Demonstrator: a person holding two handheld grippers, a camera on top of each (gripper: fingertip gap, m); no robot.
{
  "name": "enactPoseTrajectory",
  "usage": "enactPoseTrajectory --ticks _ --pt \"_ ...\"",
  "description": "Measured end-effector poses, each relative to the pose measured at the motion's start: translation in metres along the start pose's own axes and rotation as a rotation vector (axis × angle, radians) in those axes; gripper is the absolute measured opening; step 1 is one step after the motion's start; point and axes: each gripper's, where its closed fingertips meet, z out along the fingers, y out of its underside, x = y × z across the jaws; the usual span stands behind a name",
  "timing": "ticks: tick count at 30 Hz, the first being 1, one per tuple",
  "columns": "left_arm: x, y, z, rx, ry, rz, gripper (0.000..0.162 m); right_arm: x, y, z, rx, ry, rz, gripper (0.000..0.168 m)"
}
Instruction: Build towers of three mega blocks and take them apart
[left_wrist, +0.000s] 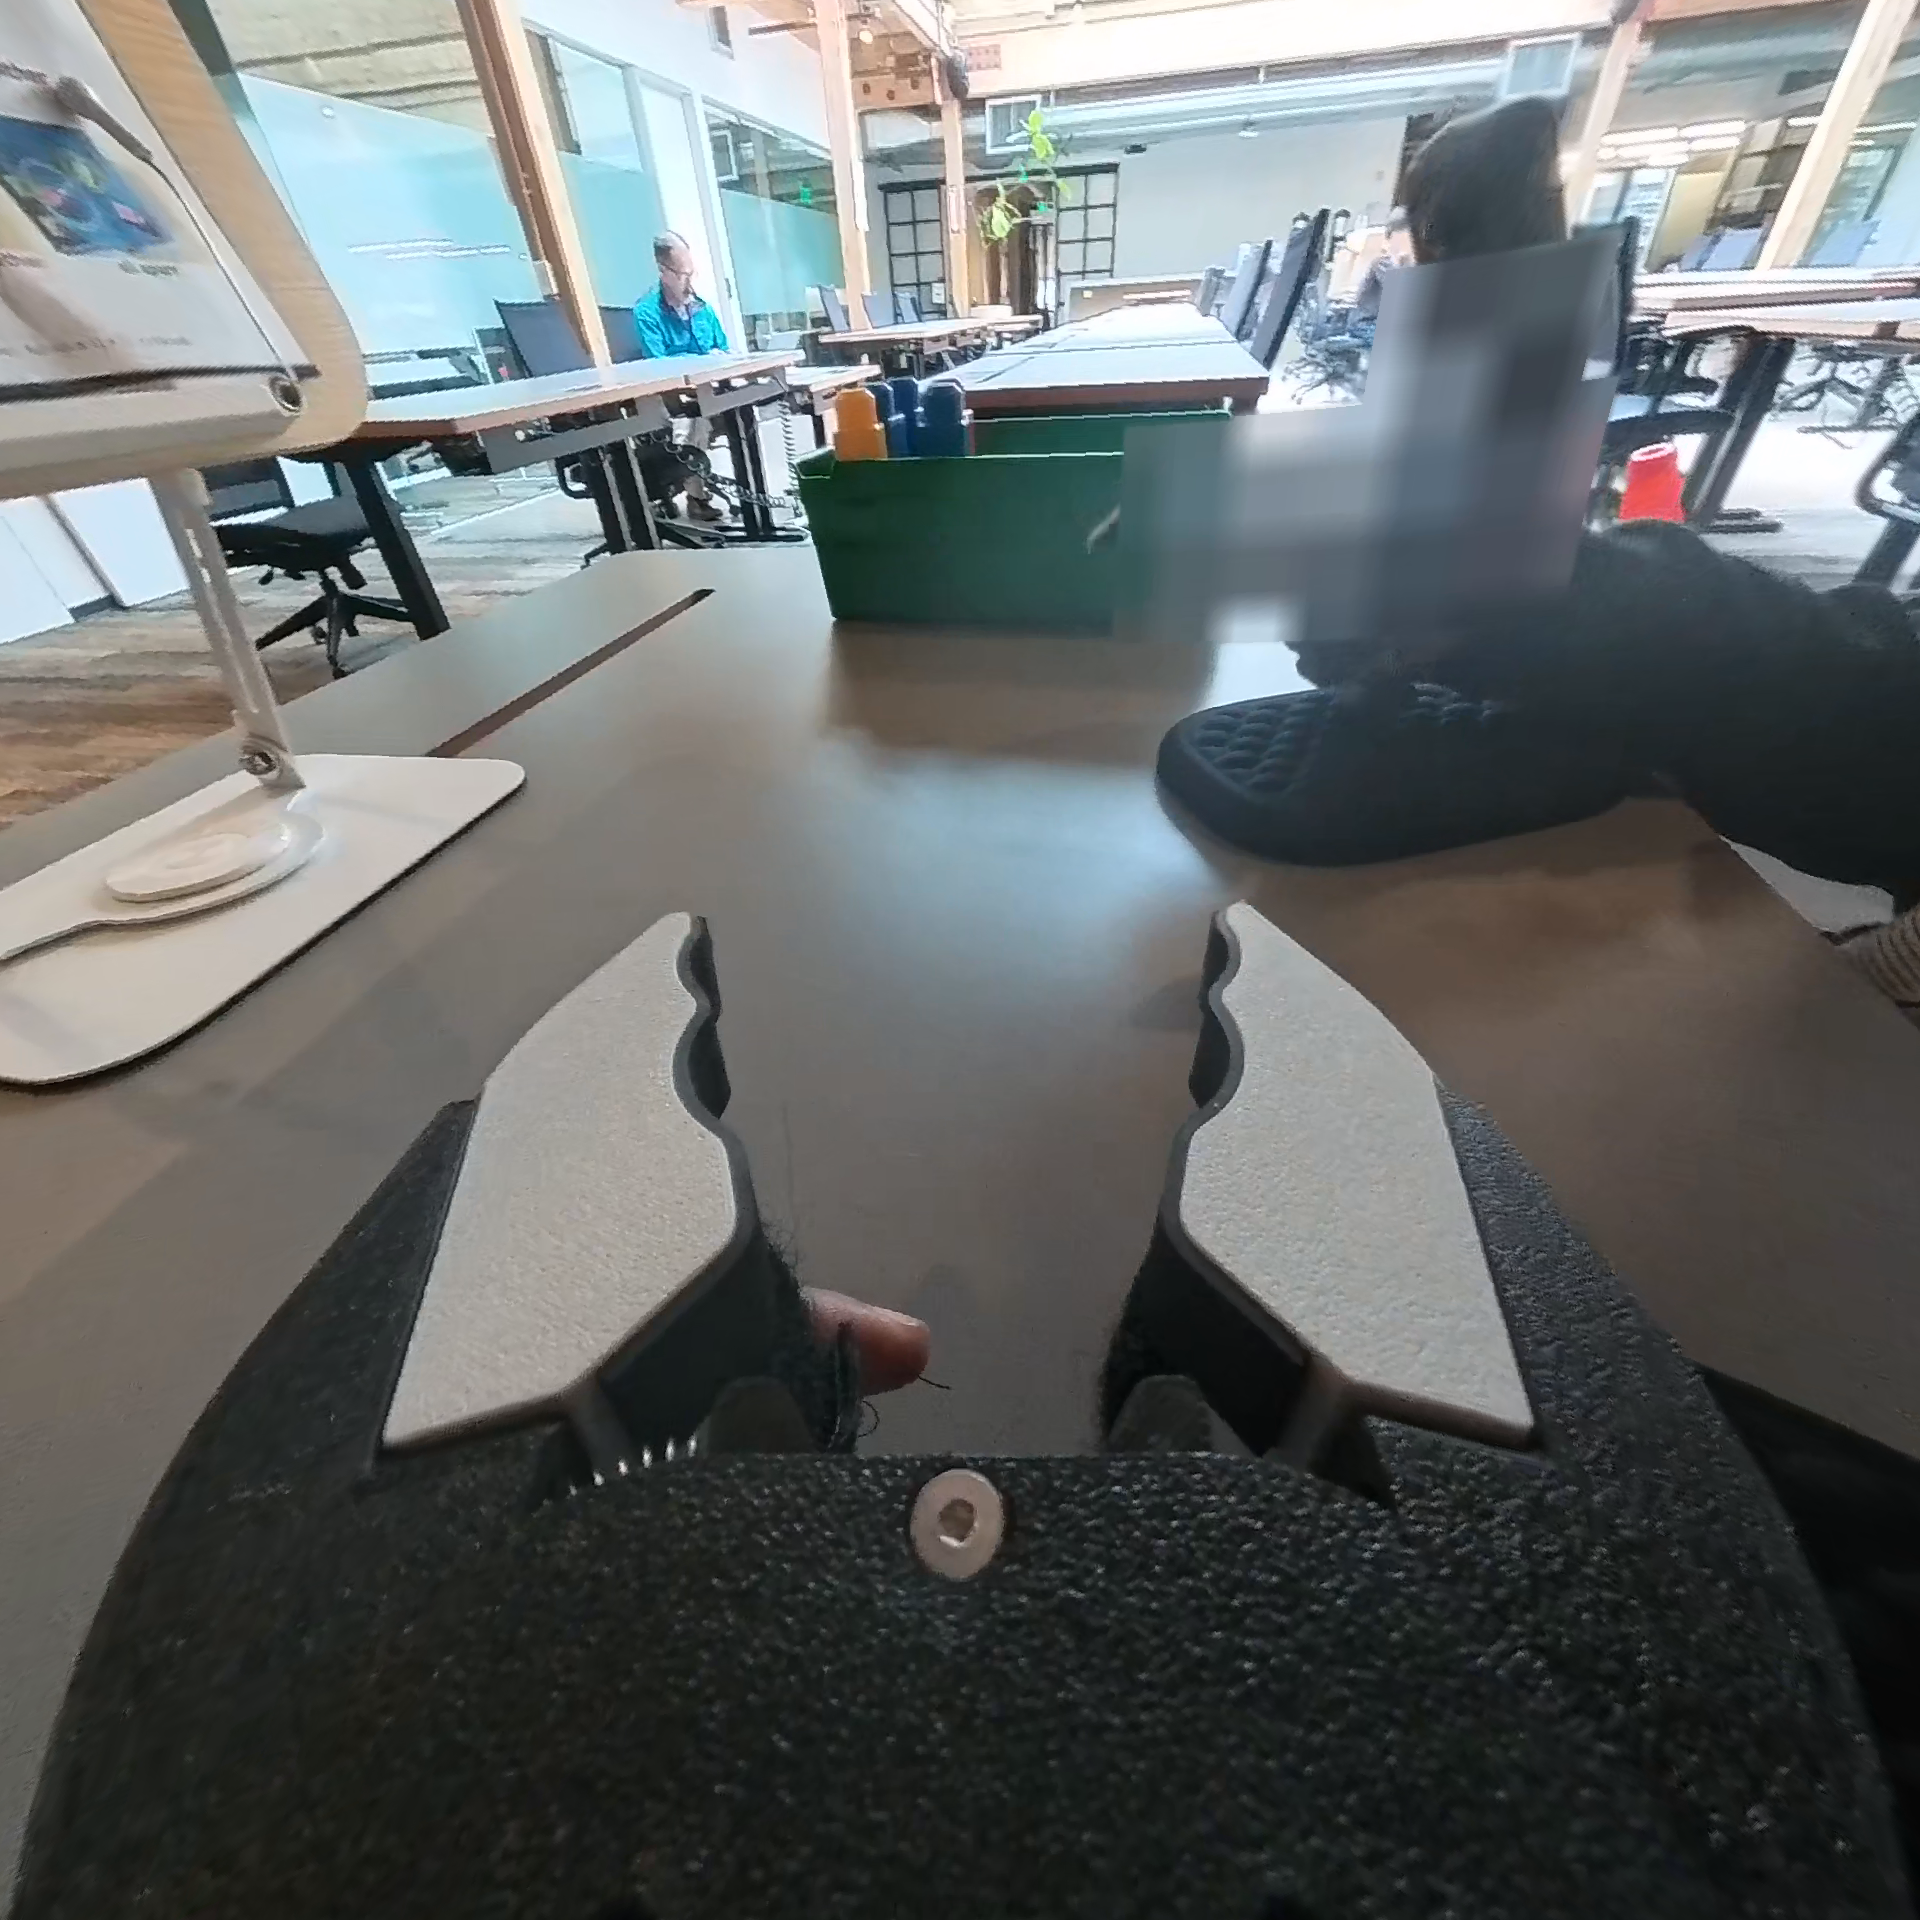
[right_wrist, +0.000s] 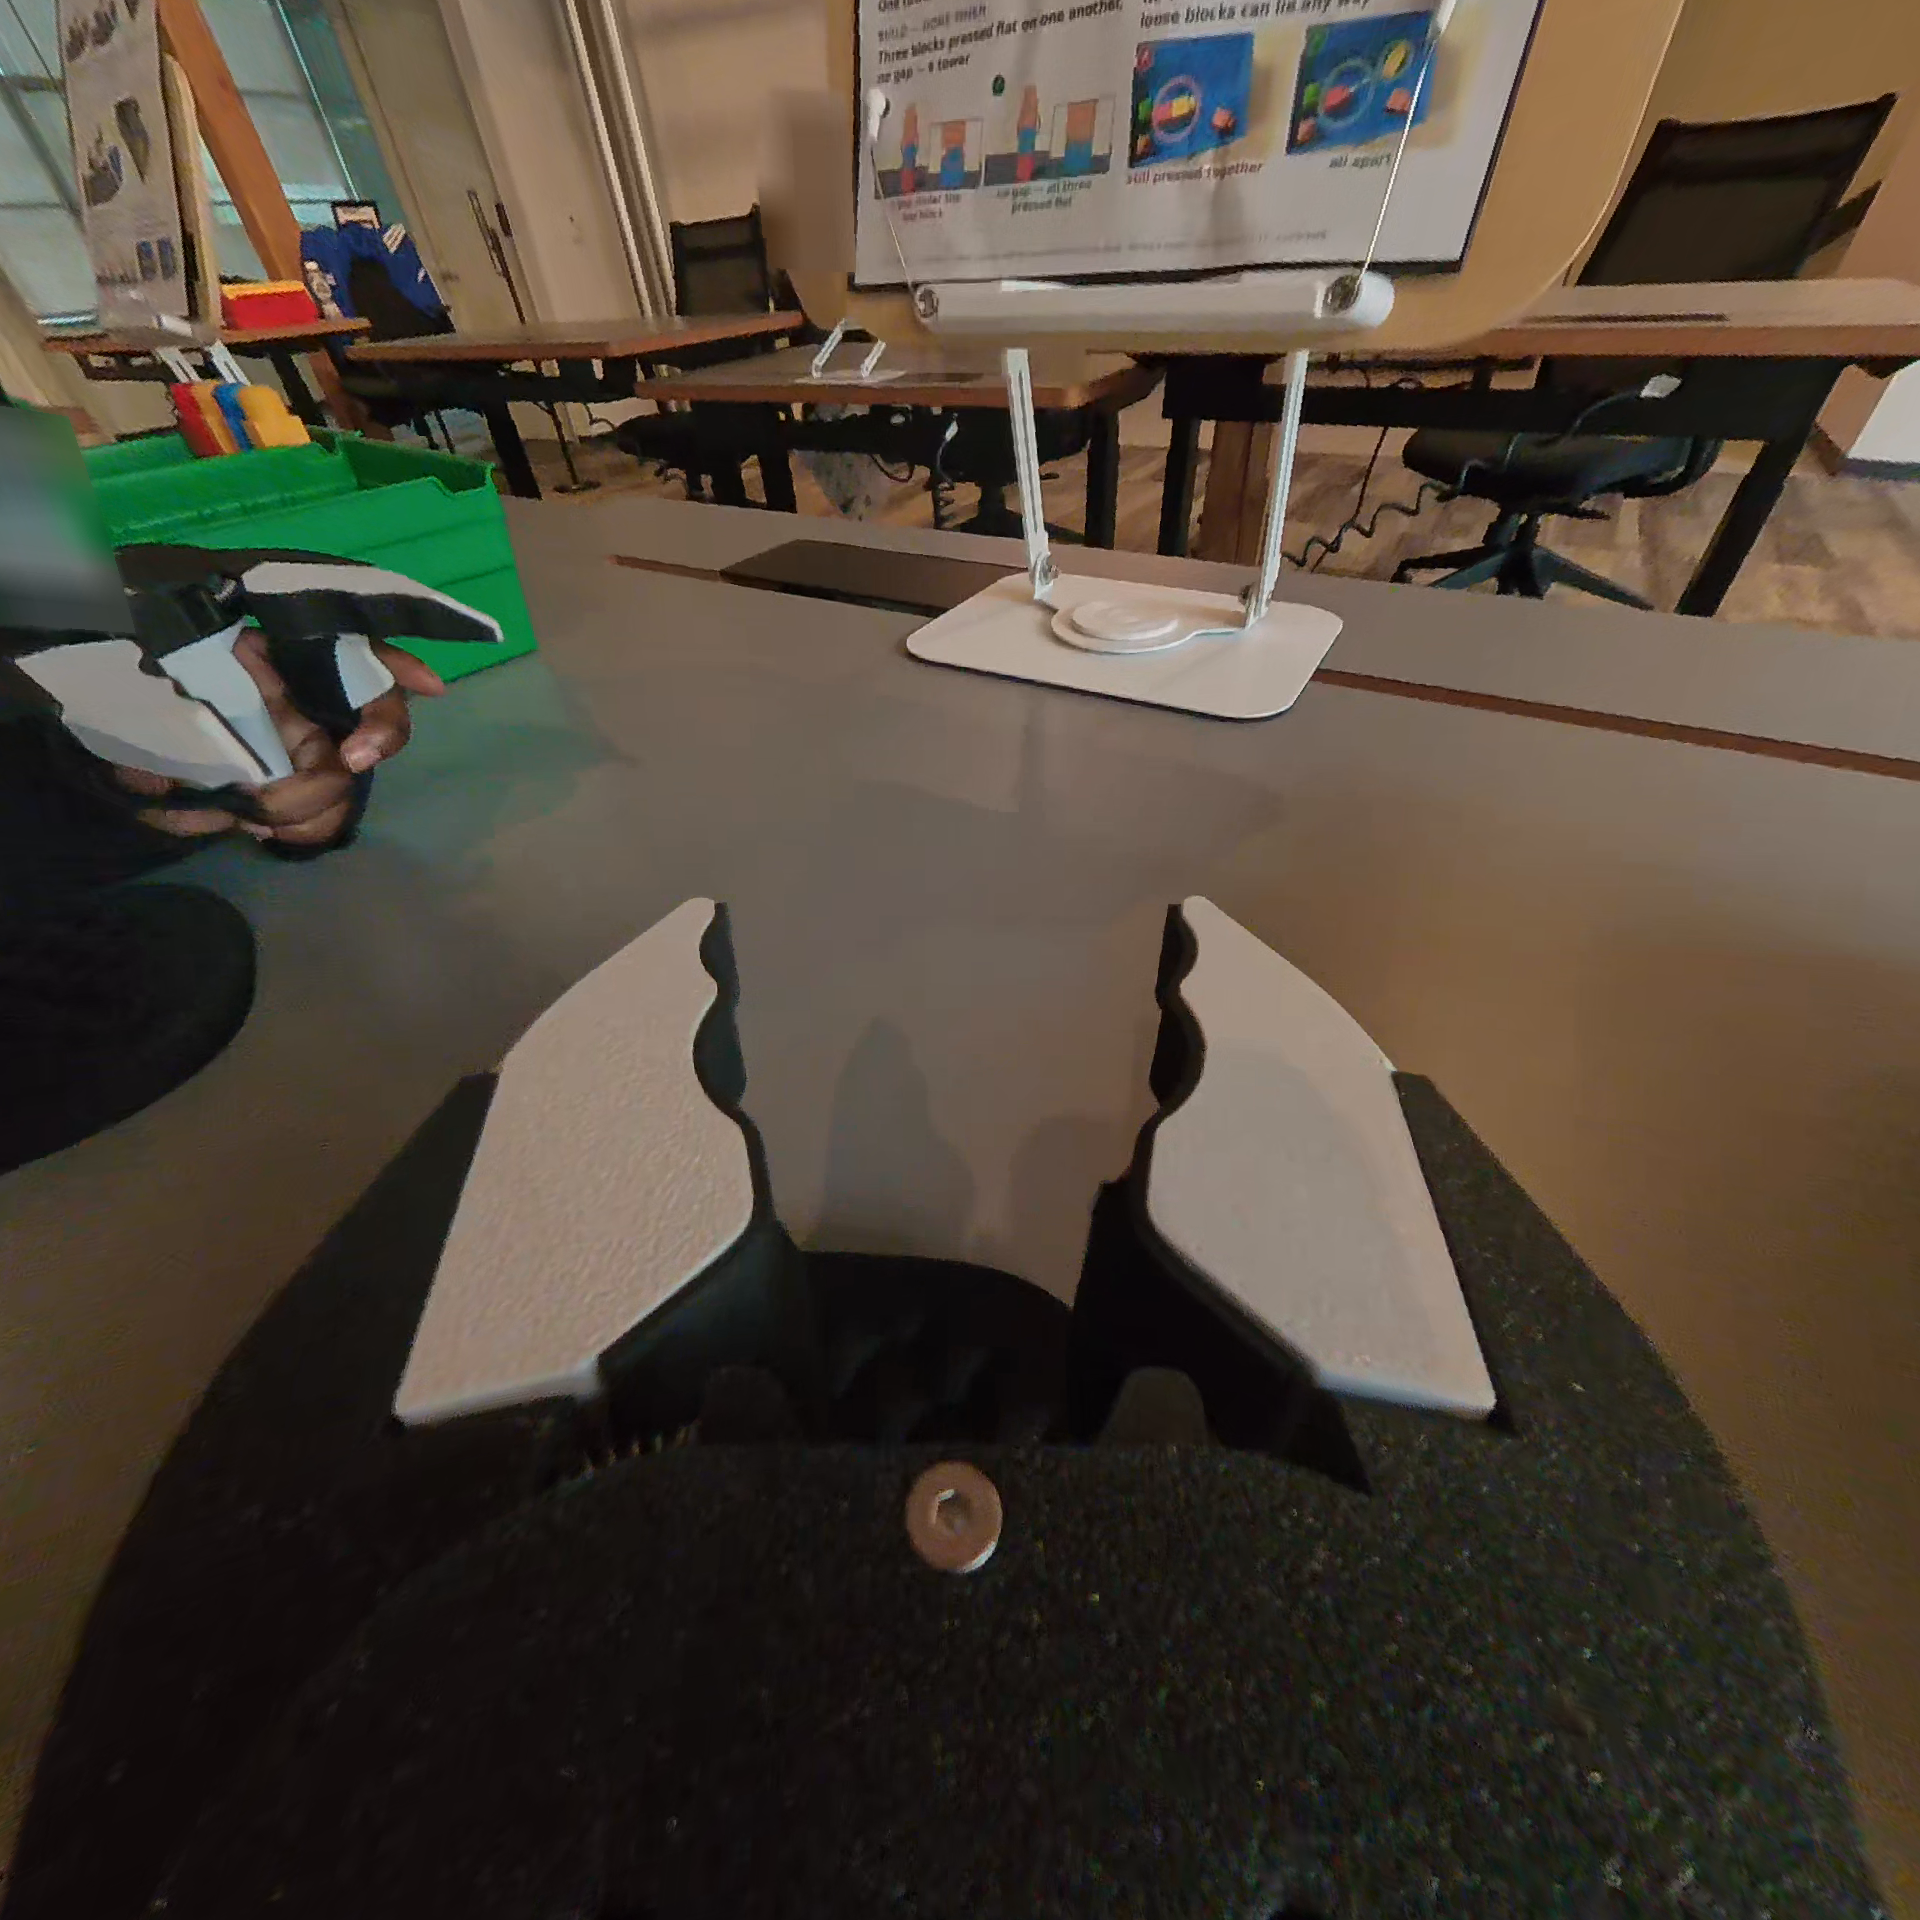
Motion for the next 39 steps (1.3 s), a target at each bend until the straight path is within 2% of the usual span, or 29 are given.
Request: enactPoseTrajectory --ticks 3,8,13,16,21,25,29,31,34,39 --pt "-0.003 -0.008 -0.002 -0.023 -0.037 -0.018 0.088 -0.002 0.003 0.002 -0.021 -0.011 -0.004 0.077" --pt "-0.013 -0.057 -0.024 -0.088 -0.174 0.033 0.087 -0.006 0.006 0.004 -0.043 -0.015 -0.04 0.076" --pt "-0.045 -0.097 -0.086 -0.246 -0.368 0.029 0.085 -0.008 0.008 0.005 -0.056 -0.028 -0.044 0.075" --pt "-0.079 -0.1 -0.141 -0.388 -0.535 0.0 0.084 -0.008 0.007 0.005 -0.051 -0.03 -0.039 0.074" --pt "-0.133 -0.059 -0.237 -0.719 -0.794 -0.132 0.086 -0.008 0.006 0.004 -0.042 -0.029 -0.04 0.074" --pt "-0.156 -0.013 -0.282 -0.928 -0.862 -0.233 0.083 -0.009 0.004 0.002 -0.031 -0.031 -0.047 0.074" --pt "-0.172 0.029 -0.299 -1.101 -0.839 -0.204 0.08 -0.009 0.004 0.001 -0.025 -0.03 -0.054 0.074" --pt "-0.18 0.044 -0.298 -1.132 -0.799 -0.183 0.078 -0.01 0.003 0.001 -0.024 -0.031 -0.054 0.074" --pt "-0.192 0.059 -0.295 -1.154 -0.762 -0.19 0.079 -0.01 0.003 0.001 -0.024 -0.033 -0.057 0.074" --pt "-0.217 0.075 -0.306 -1.256 -0.791 -0.195 0.076 -0.01 0.003 0.001 -0.023 -0.032 -0.062 0.073"
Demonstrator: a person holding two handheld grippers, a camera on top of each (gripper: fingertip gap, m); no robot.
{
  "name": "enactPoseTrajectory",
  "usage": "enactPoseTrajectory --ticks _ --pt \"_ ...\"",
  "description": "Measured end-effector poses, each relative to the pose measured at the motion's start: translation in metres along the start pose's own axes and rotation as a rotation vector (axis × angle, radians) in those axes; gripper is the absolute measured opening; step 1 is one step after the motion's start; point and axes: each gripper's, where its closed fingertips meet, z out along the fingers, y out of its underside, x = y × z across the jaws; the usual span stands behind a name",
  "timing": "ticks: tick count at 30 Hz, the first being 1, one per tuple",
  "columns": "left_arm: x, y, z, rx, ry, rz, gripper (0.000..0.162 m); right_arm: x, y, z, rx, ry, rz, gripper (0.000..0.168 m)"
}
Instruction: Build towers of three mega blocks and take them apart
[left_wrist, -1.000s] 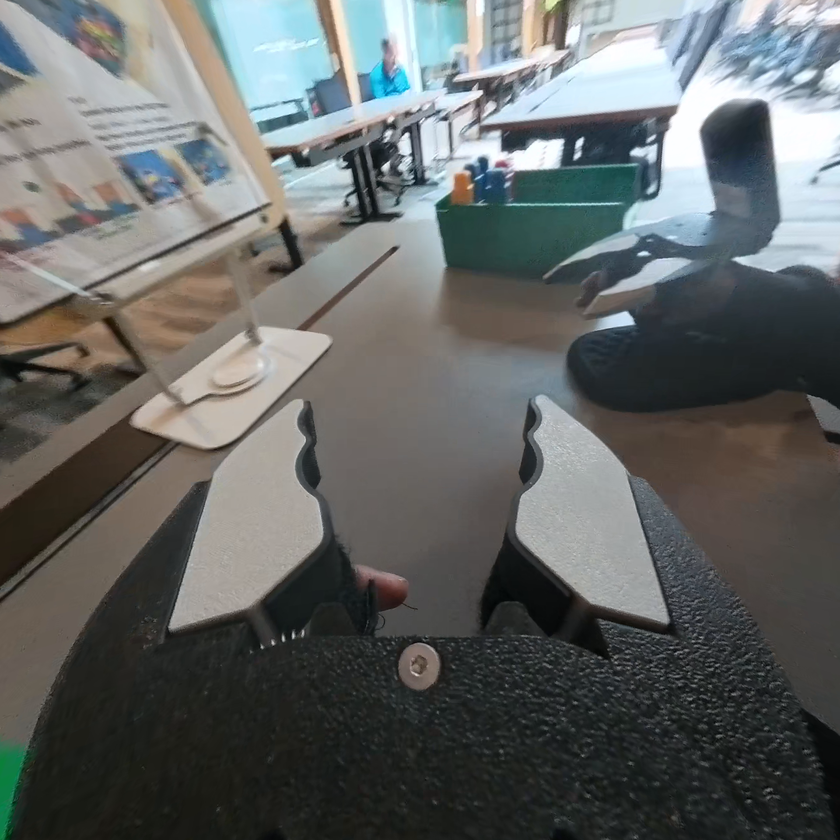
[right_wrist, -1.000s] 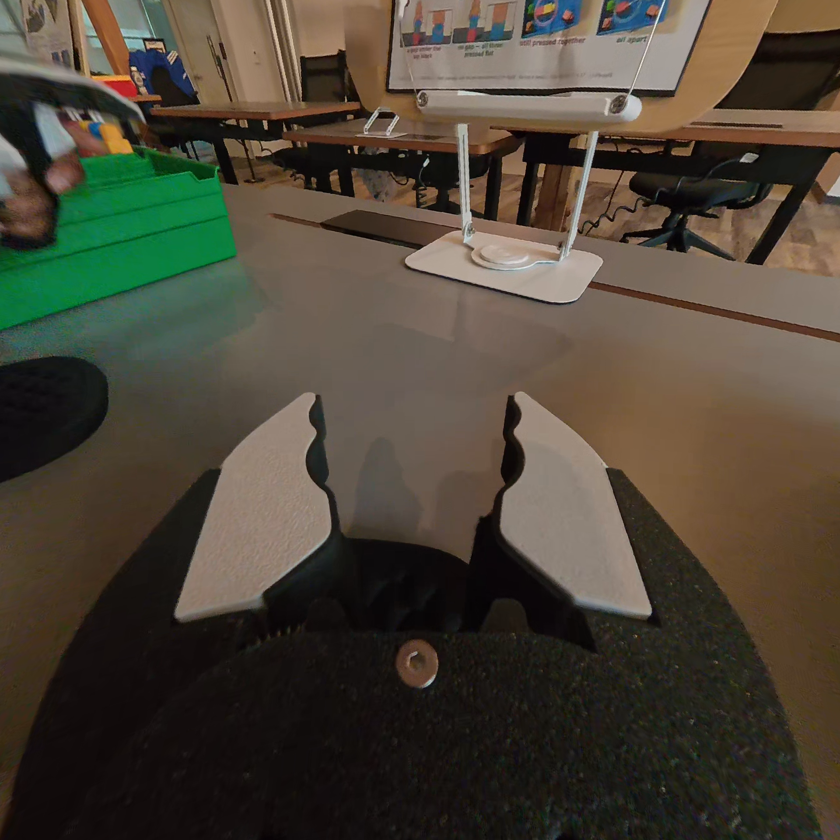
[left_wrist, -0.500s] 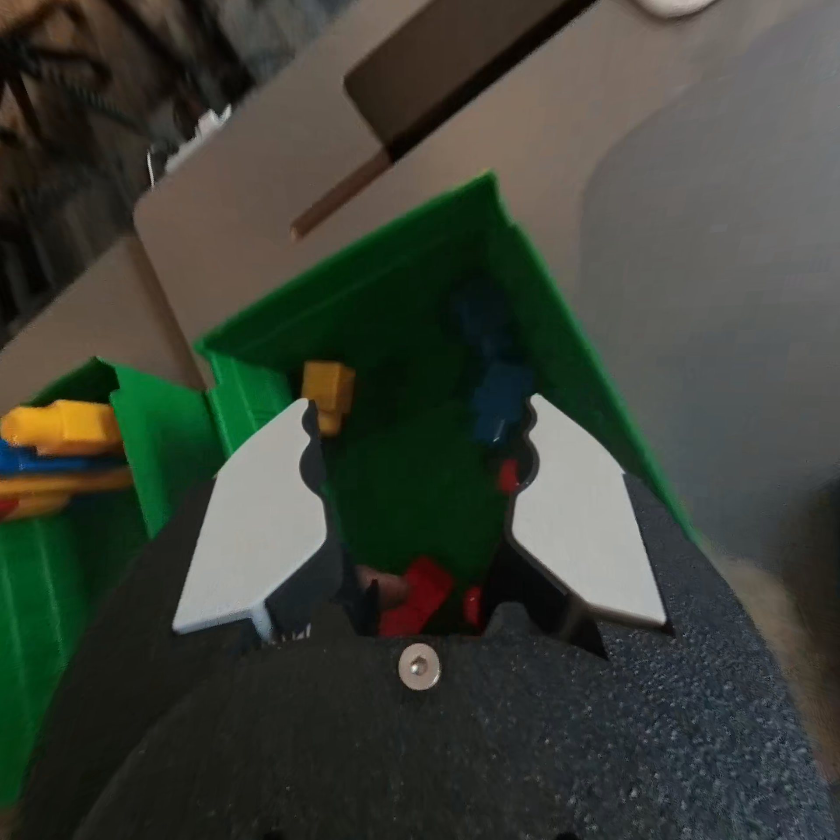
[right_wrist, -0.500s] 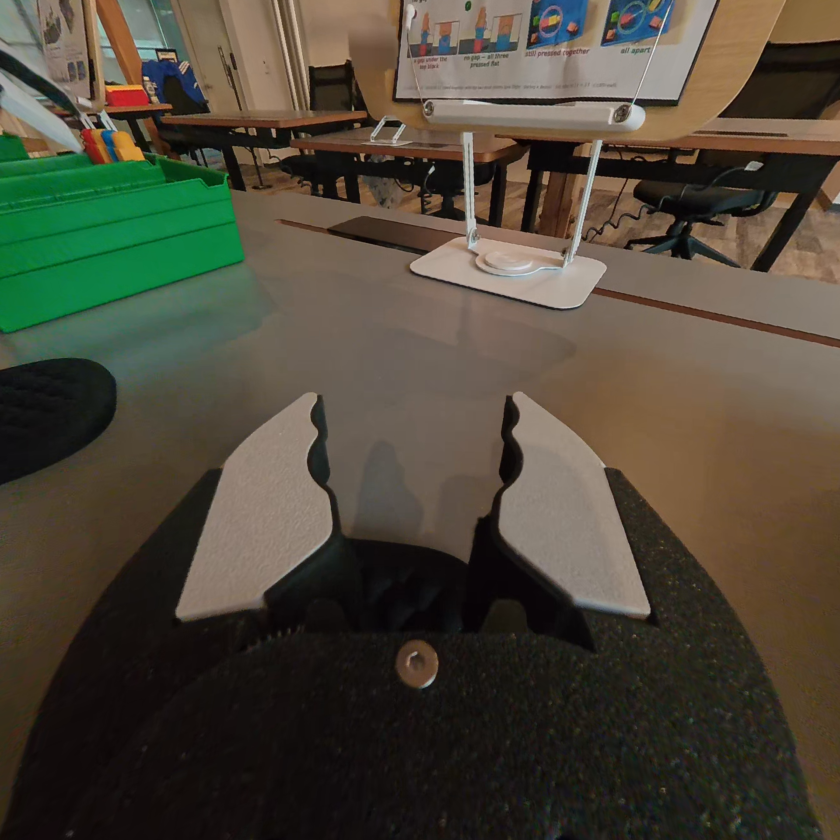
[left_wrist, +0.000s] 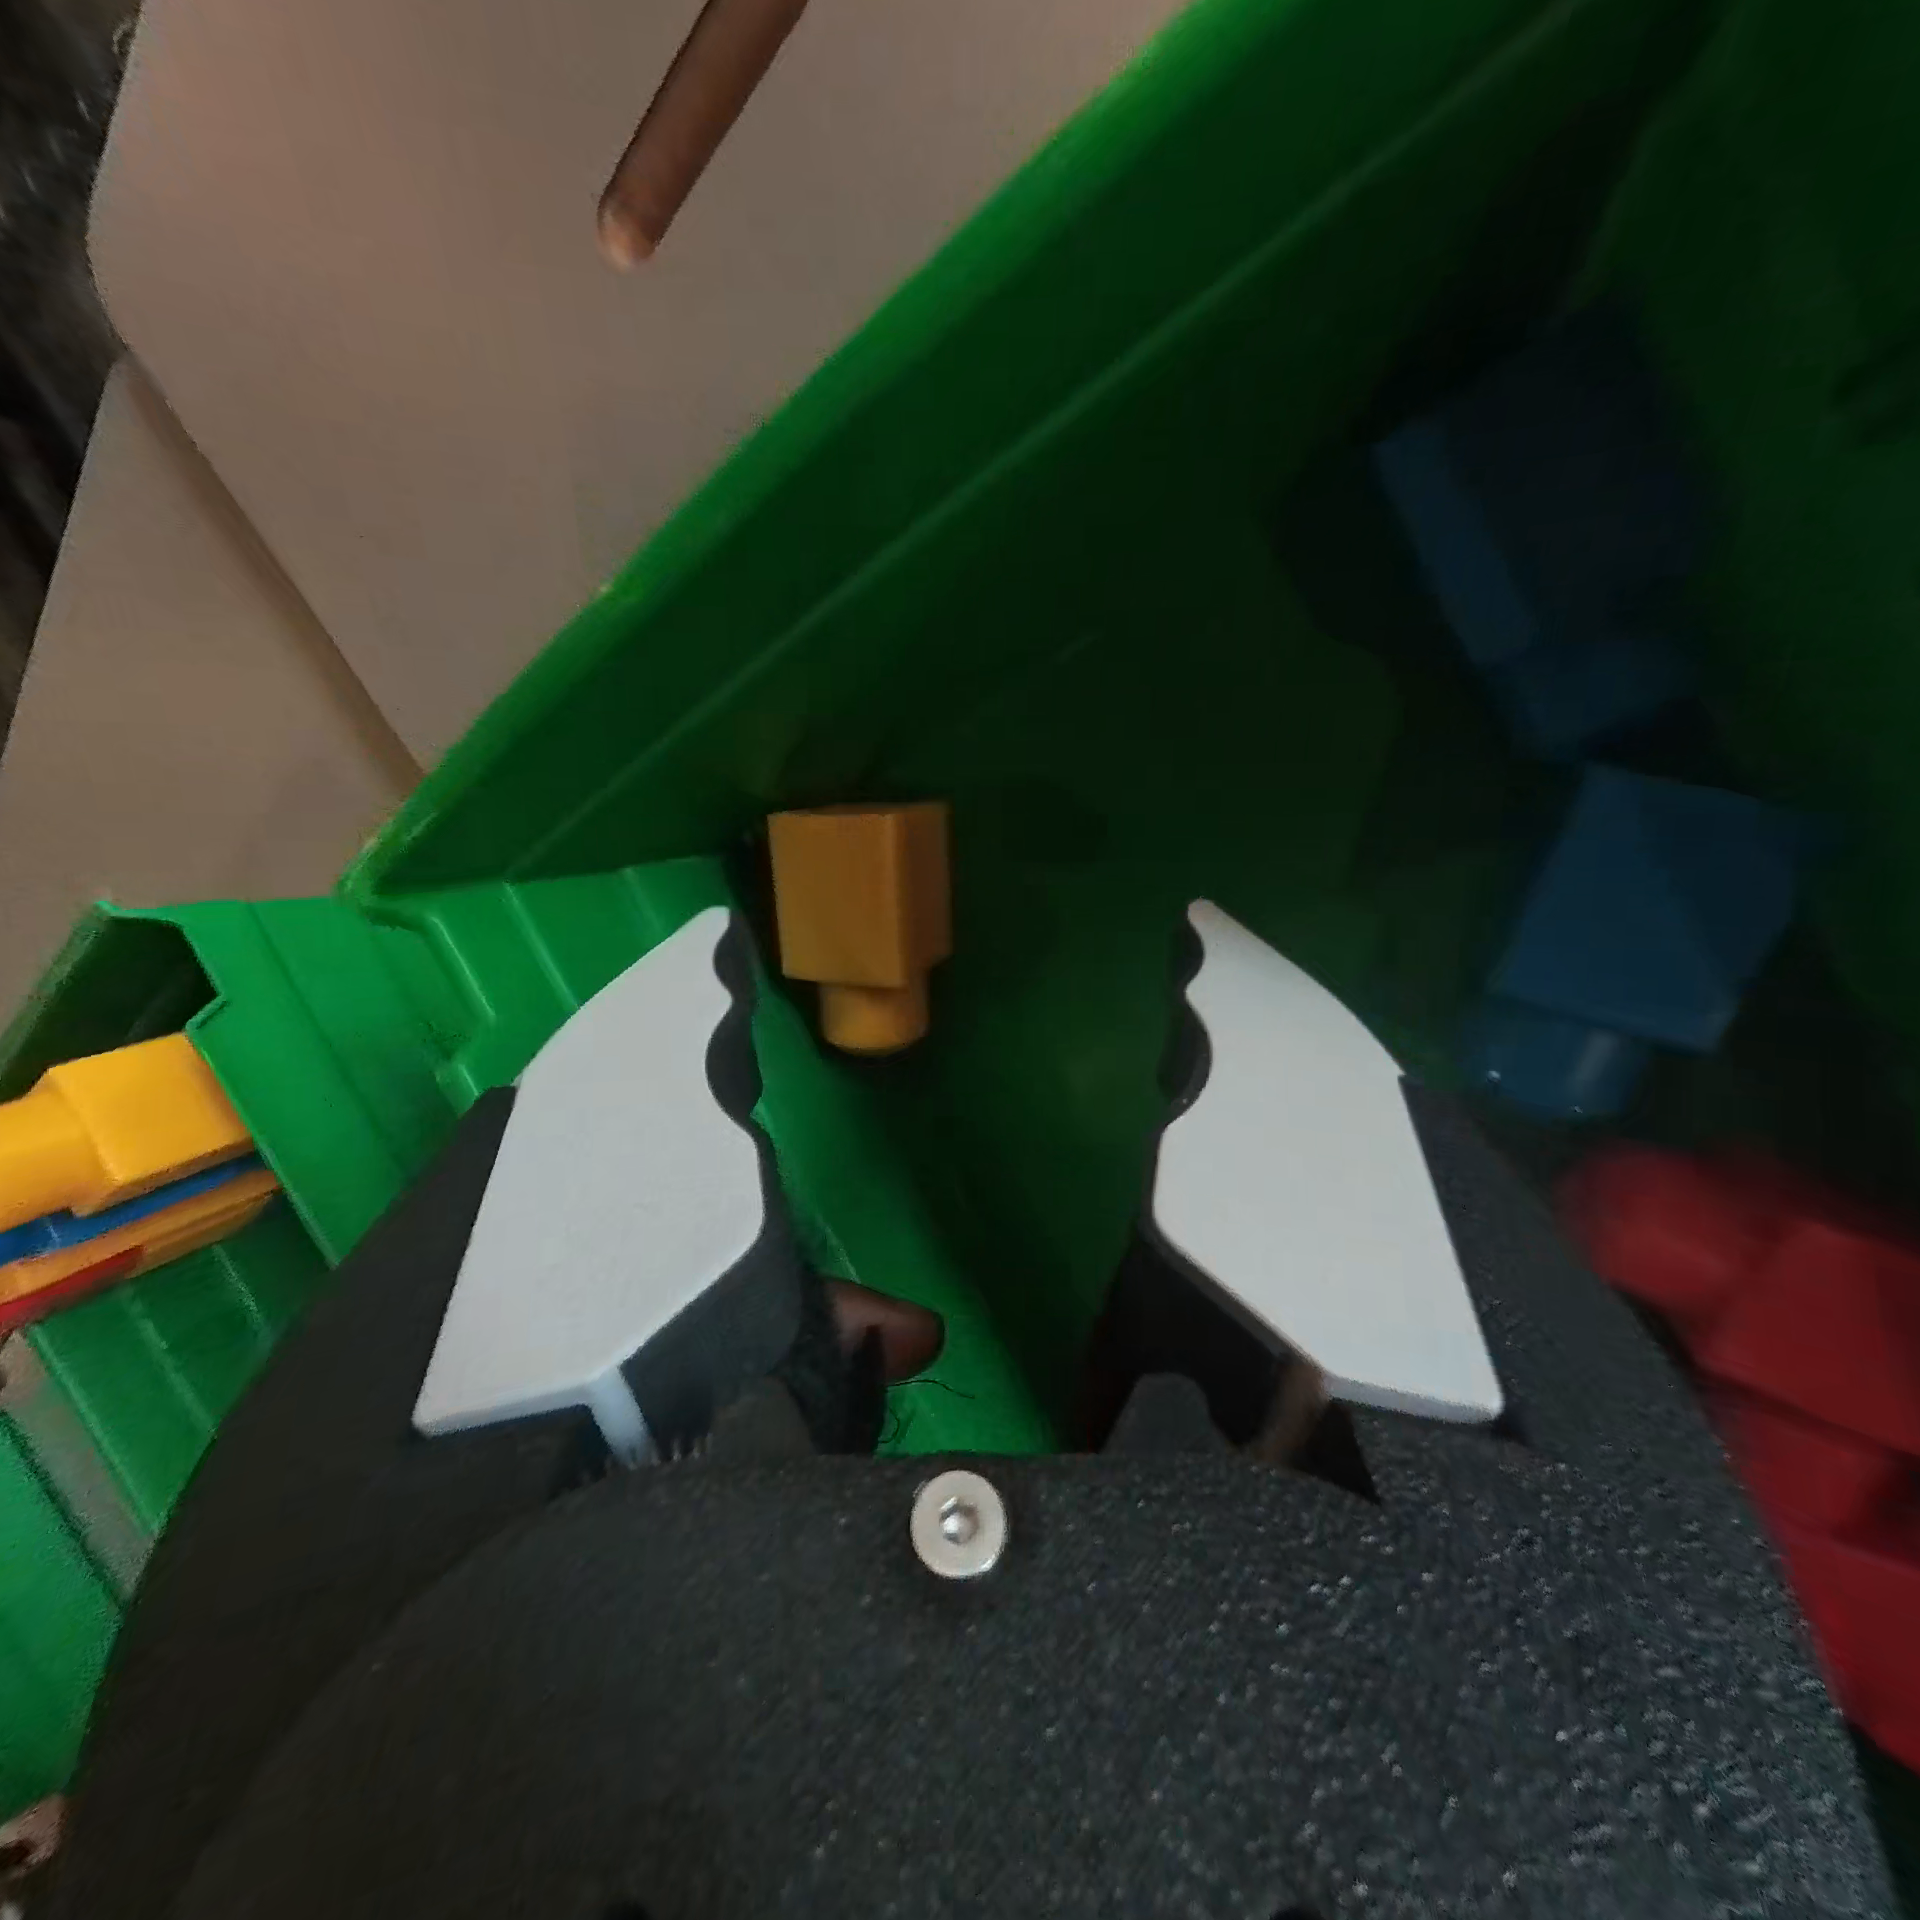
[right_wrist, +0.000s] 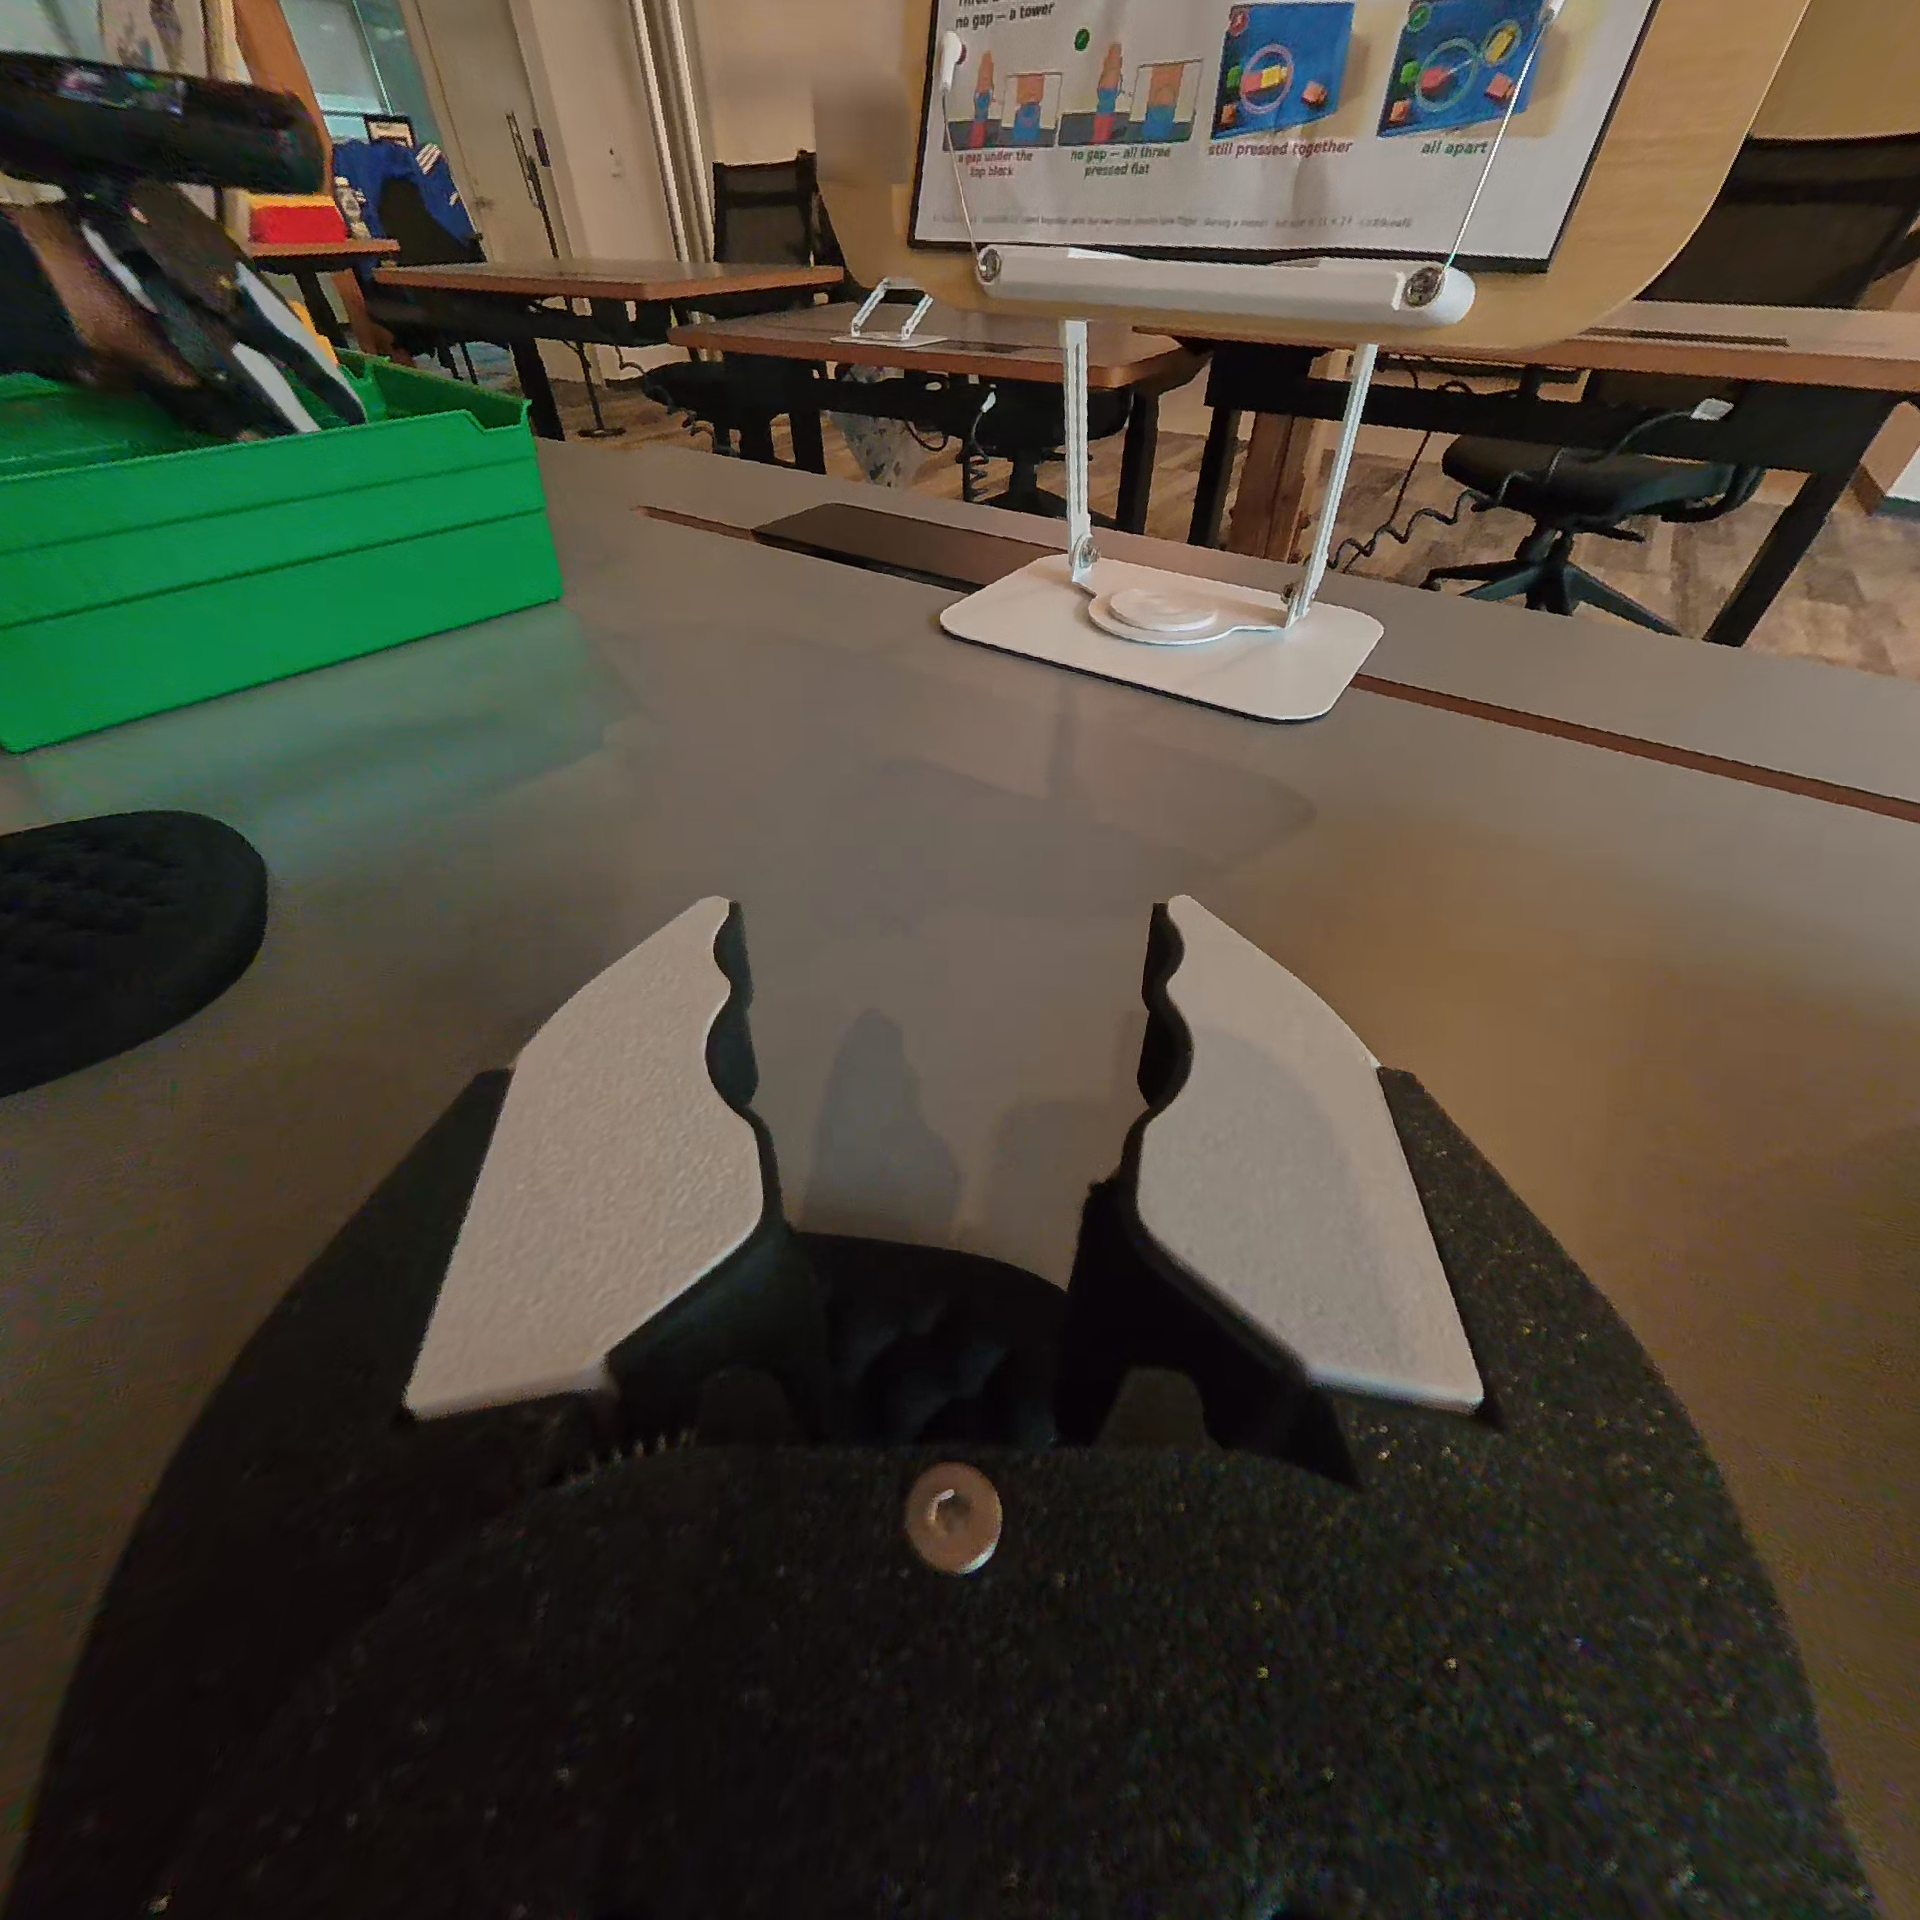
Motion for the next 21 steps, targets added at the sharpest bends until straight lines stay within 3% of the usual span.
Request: enactPoseTrajectory --ticks 11,17,21 --pt "-0.005 0.011 0.043 -0.147 0.047 -0.031 0.078 0.001 0.0 0.0 -0.001 0.004 0.004 0.071" --pt "0.012 0.008 0.034 -0.127 0.142 -0.035 0.07 0.002 0.001 0.0 -0.003 0.009 0.007 0.07" --pt "0.011 0.005 0.025 -0.094 0.134 -0.052 0.075 0.002 0.002 0.001 -0.009 0.009 0.005 0.07"
